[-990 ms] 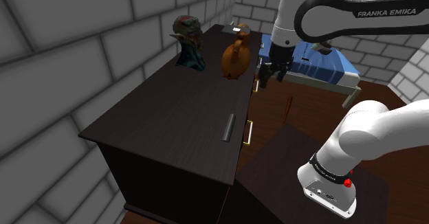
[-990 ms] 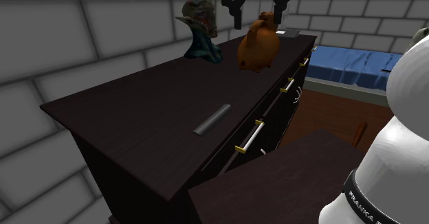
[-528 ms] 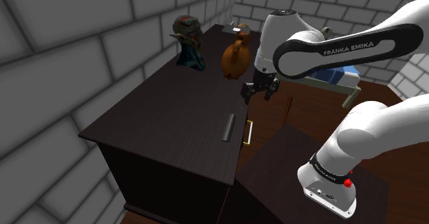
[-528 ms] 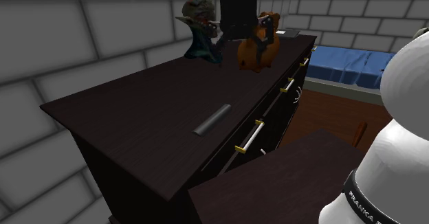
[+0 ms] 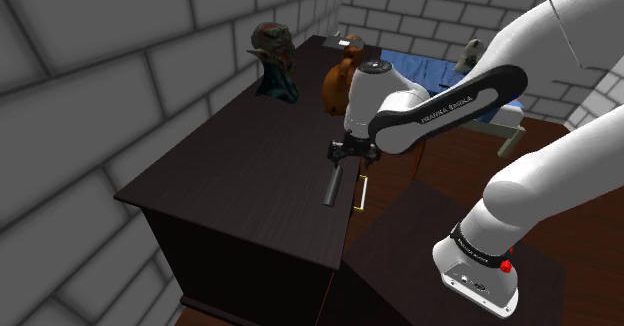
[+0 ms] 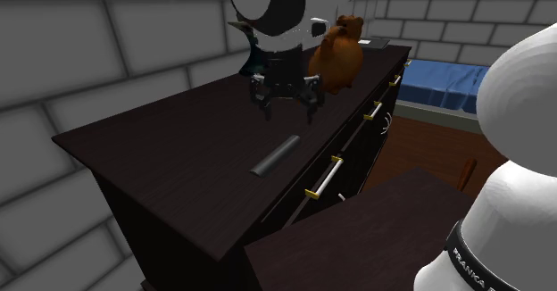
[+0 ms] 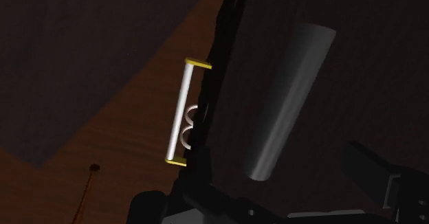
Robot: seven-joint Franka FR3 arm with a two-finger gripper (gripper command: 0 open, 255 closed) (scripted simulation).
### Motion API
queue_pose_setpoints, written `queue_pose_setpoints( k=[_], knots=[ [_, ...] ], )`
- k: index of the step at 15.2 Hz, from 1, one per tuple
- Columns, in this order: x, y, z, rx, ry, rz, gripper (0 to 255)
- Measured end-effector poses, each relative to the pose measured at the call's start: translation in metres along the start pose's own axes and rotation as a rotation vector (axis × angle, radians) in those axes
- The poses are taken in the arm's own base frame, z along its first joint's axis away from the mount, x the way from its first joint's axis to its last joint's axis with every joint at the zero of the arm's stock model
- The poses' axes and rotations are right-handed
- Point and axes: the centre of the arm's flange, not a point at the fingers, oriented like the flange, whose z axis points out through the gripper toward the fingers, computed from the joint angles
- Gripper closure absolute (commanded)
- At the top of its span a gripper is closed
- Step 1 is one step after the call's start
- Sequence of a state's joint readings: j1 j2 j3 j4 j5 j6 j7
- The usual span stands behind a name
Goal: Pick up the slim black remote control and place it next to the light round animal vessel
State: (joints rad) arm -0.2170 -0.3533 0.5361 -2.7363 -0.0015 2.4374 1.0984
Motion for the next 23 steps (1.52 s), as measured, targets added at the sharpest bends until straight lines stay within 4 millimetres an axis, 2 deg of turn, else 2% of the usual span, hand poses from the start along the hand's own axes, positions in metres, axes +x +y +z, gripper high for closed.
queue_pose_setpoints(
  k=[5,8,14,20,21,23],
  knots=[
    [0.006,-0.037,0.058,-0.012,0.033,0.201,0],
    [0.01,-0.042,0.082,-0.013,0.044,0.262,0],
    [0.012,-0.044,0.113,-0.012,0.047,0.272,0],
    [0.013,-0.043,0.117,-0.011,0.047,0.271,0],
    [0.013,-0.043,0.117,-0.011,0.047,0.271,255],
    [0.014,-0.048,0.112,0.023,0.046,0.272,255]
  ],
)
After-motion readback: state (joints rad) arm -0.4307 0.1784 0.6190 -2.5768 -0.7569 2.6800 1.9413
